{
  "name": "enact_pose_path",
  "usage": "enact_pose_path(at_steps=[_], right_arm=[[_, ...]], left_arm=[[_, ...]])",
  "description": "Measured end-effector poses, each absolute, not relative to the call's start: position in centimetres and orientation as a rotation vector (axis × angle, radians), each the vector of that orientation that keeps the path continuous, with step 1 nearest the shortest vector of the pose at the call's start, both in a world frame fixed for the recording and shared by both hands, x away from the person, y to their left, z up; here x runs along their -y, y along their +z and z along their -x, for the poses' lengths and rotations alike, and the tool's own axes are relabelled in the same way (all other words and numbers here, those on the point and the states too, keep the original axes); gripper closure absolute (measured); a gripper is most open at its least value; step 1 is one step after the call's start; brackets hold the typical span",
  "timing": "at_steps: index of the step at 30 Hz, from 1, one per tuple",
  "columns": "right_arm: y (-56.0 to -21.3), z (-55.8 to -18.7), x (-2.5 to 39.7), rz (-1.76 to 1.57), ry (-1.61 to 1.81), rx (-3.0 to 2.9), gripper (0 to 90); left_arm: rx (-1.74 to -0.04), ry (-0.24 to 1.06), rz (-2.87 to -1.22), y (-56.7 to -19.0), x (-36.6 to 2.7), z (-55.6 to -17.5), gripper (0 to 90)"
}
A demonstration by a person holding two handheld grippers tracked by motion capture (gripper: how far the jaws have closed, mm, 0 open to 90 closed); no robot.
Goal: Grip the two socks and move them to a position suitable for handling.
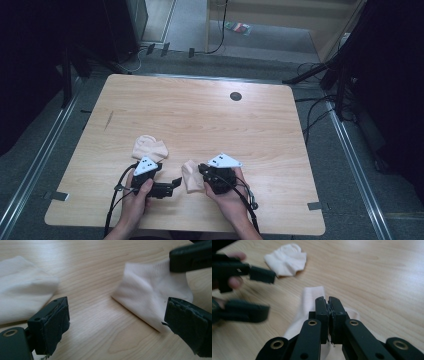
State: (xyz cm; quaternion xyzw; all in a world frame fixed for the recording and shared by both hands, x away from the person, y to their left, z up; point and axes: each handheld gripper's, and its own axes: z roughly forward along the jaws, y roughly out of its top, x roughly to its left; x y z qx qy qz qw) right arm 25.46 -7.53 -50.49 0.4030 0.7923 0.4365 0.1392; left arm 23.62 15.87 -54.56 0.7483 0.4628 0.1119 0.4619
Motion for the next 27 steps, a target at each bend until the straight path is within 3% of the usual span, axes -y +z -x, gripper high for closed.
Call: enact_pose_path(at_steps=[11,14,15,22,24,27], right_arm=[[-48.0,-24.9,7.2,-1.160,1.348,-2.276,87.9],[-47.4,-24.6,7.0,-1.152,1.378,-2.271,87.9],[-47.2,-24.5,7.0,-1.153,1.385,-2.270,87.9],[-45.6,-23.7,6.5,-1.094,1.454,-2.257,87.9],[-45.5,-23.7,6.6,-1.090,1.465,-2.246,87.9],[-45.3,-23.8,7.0,-1.103,1.494,-2.213,88.0]], left_arm=[[-1.131,0.246,-1.954,-54.9,-11.6,-22.9,9.1],[-1.158,0.279,-1.971,-55.0,-11.2,-22.8,23.1],[-1.164,0.278,-1.968,-55.0,-11.2,-22.8,23.1],[-1.102,0.297,-1.861,-54.1,-12.1,-22.5,81.3],[-1.098,0.307,-1.849,-54.0,-12.3,-22.5,88.4],[-1.085,0.461,-1.836,-53.1,-13.3,-21.9,89.1]])
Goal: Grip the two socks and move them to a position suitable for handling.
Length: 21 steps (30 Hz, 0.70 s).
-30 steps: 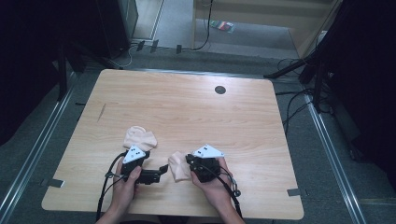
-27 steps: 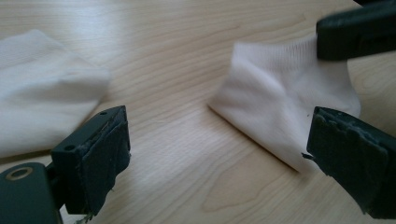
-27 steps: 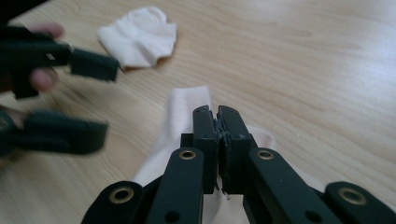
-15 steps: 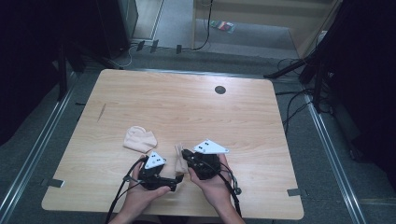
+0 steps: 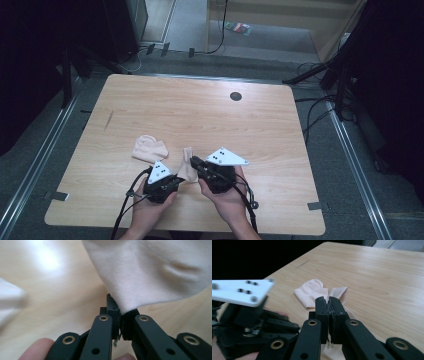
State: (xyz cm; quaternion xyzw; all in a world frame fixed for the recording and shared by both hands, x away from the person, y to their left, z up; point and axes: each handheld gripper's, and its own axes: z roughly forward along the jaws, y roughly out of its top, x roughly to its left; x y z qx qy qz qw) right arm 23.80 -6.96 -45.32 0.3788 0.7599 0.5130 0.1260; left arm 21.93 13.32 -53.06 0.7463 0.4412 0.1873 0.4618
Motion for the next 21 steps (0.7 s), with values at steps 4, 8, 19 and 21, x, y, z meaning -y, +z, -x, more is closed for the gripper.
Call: enact_pose_path(at_steps=[4,8,19,21], right_arm=[[-45.3,-23.8,7.2,-1.102,1.561,-2.173,88.0],[-45.7,-24.0,7.1,-1.115,1.565,-2.185,88.0],[-50.9,-26.9,10.2,-1.337,1.236,-2.247,88.0],[-51.1,-27.3,10.9,-1.345,1.192,-2.262,87.9]], left_arm=[[-1.061,0.720,-1.818,-51.3,-14.5,-21.0,89.2],[-1.022,0.835,-1.861,-50.6,-14.3,-20.3,89.1],[-1.071,0.461,-2.028,-54.4,-12.6,-21.9,51.5],[-1.053,0.405,-2.002,-54.2,-13.2,-22.2,42.7]])
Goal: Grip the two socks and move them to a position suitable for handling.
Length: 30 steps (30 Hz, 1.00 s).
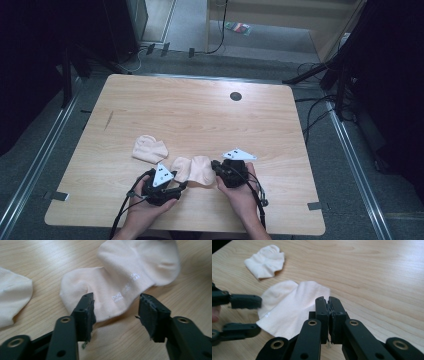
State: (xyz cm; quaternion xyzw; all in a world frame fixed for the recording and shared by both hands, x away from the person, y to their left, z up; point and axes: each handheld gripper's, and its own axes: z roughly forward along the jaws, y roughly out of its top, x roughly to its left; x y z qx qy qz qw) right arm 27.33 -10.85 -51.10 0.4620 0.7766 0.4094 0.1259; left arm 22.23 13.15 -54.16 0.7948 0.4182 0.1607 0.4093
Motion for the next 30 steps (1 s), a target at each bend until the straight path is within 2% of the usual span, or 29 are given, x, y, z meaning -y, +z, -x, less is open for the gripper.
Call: enact_pose_path(at_steps=[3,6,7,11,18,20,21,23,30], right_arm=[[-51.3,-27.5,11.2,-1.342,1.161,-2.273,87.9],[-51.3,-27.5,11.3,-1.345,1.148,-2.270,87.9],[-51.4,-27.6,11.4,-1.338,1.138,-2.279,87.8],[-51.6,-27.5,11.3,-1.334,1.129,-2.286,87.8],[-51.7,-27.5,11.5,-1.334,1.127,-2.285,87.7],[-51.7,-27.3,11.6,-1.335,1.123,-2.282,87.7],[-51.7,-27.3,11.6,-1.335,1.123,-2.282,87.7],[-51.7,-27.2,11.7,-1.335,1.121,-2.282,87.8],[-51.2,-26.8,11.9,-1.334,1.143,-2.269,87.8]], left_arm=[[-1.001,0.398,-2.003,-53.5,-14.0,-22.7,39.8],[-1.044,0.391,-1.941,-53.2,-15.6,-23.6,41.6],[-1.124,0.370,-1.885,-53.3,-16.5,-24.3,46.3],[-1.215,0.402,-1.835,-53.6,-17.0,-25.0,59.1],[-1.250,0.422,-1.882,-54.2,-16.1,-26.3,64.6],[-1.240,0.412,-1.923,-54.3,-15.8,-26.4,77.0],[-1.240,0.432,-1.937,-54.3,-15.6,-26.3,77.0],[-1.225,0.436,-1.953,-54.3,-15.6,-26.2,89.9],[-1.179,0.444,-1.926,-53.1,-16.3,-24.5,90.0]])
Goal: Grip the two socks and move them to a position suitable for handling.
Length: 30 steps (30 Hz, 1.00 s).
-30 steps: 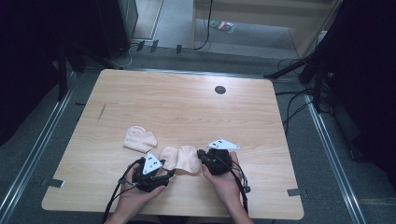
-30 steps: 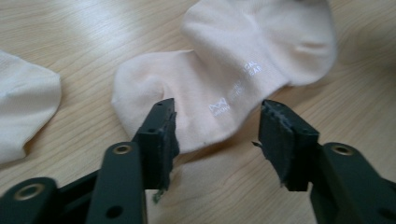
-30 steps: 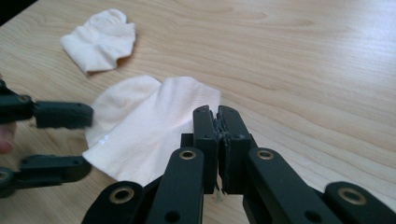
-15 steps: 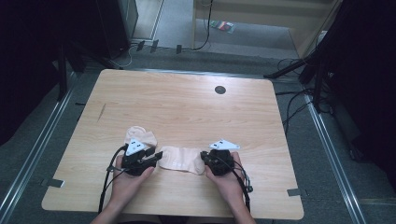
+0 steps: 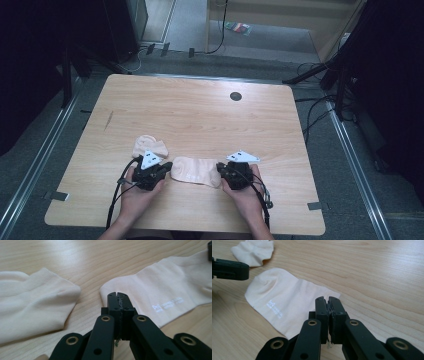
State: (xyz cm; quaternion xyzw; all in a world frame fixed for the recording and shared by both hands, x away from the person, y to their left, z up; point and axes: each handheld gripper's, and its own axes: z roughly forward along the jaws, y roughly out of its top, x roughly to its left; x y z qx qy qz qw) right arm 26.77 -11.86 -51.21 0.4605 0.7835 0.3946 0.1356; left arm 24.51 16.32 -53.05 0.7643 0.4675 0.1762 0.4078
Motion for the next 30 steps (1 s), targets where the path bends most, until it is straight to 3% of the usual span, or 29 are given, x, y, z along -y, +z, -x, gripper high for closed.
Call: enact_pose_path(at_steps=[6,8,11,14,17,30], right_arm=[[-51.0,-26.2,11.5,-1.306,1.141,-2.292,87.8],[-51.3,-26.2,11.4,-1.320,1.137,-2.294,87.8],[-51.4,-26.1,11.4,-1.317,1.132,-2.295,87.8],[-51.5,-26.3,11.4,-1.318,1.134,-2.293,87.8],[-51.7,-26.4,11.5,-1.327,1.133,-2.295,87.9],[-50.2,-24.6,11.7,-1.265,1.191,-2.295,87.9]], left_arm=[[-1.208,0.368,-1.864,-53.4,-16.5,-24.7,85.2],[-1.231,0.359,-1.850,-53.8,-16.0,-25.2,64.8],[-1.253,0.392,-1.886,-54.2,-15.3,-25.7,58.9],[-1.265,0.424,-1.938,-54.6,-14.8,-26.0,67.6],[-1.232,0.420,-1.973,-54.5,-14.8,-25.8,87.3],[-1.193,0.451,-1.896,-52.6,-16.1,-20.8,89.3]])
